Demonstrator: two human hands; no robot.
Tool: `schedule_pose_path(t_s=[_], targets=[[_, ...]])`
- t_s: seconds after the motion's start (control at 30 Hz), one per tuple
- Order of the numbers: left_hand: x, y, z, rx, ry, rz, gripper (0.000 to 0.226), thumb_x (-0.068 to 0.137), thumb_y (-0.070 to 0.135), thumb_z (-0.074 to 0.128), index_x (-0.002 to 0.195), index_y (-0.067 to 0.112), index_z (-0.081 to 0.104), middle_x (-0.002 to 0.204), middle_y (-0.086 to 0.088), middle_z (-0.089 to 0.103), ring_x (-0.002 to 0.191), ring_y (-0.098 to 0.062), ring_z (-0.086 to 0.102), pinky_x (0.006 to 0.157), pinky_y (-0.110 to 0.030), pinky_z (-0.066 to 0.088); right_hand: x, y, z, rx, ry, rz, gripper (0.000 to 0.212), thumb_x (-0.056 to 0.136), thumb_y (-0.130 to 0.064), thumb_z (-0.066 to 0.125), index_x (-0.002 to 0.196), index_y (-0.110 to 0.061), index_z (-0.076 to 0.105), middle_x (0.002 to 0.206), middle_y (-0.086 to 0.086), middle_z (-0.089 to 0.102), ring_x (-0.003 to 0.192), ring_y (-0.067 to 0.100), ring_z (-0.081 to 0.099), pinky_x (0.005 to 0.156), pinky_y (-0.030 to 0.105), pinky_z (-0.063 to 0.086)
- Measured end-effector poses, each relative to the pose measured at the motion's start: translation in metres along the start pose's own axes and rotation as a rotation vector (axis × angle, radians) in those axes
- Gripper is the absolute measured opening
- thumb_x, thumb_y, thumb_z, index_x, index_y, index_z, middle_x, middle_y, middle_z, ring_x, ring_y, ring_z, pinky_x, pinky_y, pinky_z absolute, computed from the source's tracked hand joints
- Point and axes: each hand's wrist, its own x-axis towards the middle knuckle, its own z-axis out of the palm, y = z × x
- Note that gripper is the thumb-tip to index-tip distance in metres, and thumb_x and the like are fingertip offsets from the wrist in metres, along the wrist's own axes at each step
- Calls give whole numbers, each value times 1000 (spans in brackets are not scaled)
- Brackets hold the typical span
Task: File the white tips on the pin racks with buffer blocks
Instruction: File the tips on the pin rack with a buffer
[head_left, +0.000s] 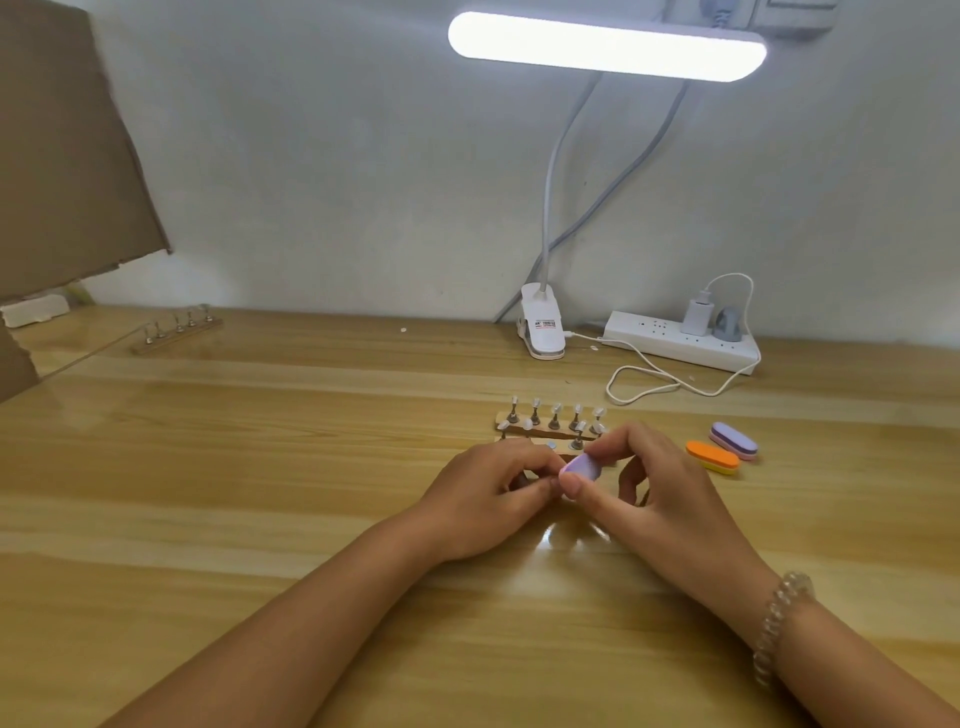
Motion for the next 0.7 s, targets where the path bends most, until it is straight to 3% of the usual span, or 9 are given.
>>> schedule_pose_path(t_s=[0.1, 0.2, 0.33, 0.5, 0.6, 0.7], targets=[[0, 1, 0, 21, 6, -1, 13, 95, 34, 57, 97, 36, 70, 94, 16, 65, 87, -13, 61, 80, -46, 51, 0, -1, 1, -12, 15, 5, 33, 74, -52, 69, 93, -27, 60, 93, -13, 62, 66, 13, 55, 63, 32, 50], [1, 1, 0, 38, 10, 8, 12, 97, 33, 59, 98, 36, 71, 95, 18, 66, 87, -10, 61, 80, -43, 51, 3, 3, 2, -41, 84, 64, 34, 75, -54, 68, 92, -26, 59, 92, -13, 61, 69, 7, 53, 64, 27, 46], [0, 0, 0, 21, 1, 0, 12, 96, 27, 60, 99, 31, 71, 95, 17, 65, 89, -14, 61, 81, -46, 51, -2, 1, 5, -161, 40, -50, 38, 73, -62, 62, 91, -29, 55, 87, -17, 55, 68, 1, 50, 58, 20, 37], [2, 0, 0, 23, 14, 6, 12, 96, 30, 62, 98, 34, 73, 92, 17, 66, 86, -13, 61, 78, -41, 51, 3, 4, 3, -110, 111, 31, 36, 74, -60, 65, 88, -28, 57, 86, -16, 58, 68, 4, 51, 62, 30, 46], [2, -2, 0, 17, 18, 9, 12, 95, 28, 62, 95, 36, 72, 89, 20, 64, 82, -8, 59, 76, -37, 50, 0, 3, 4, -203, 119, -30, 38, 75, -60, 62, 91, -26, 56, 88, -16, 55, 69, -1, 47, 59, 23, 39], [2, -2, -1, 13, 7, 7, 12, 94, 31, 60, 99, 33, 72, 89, 19, 62, 84, -12, 60, 76, -41, 52, -4, 0, 6, -222, 42, -82, 38, 74, -61, 62, 92, -29, 55, 85, -19, 51, 70, 0, 49, 57, 20, 37]])
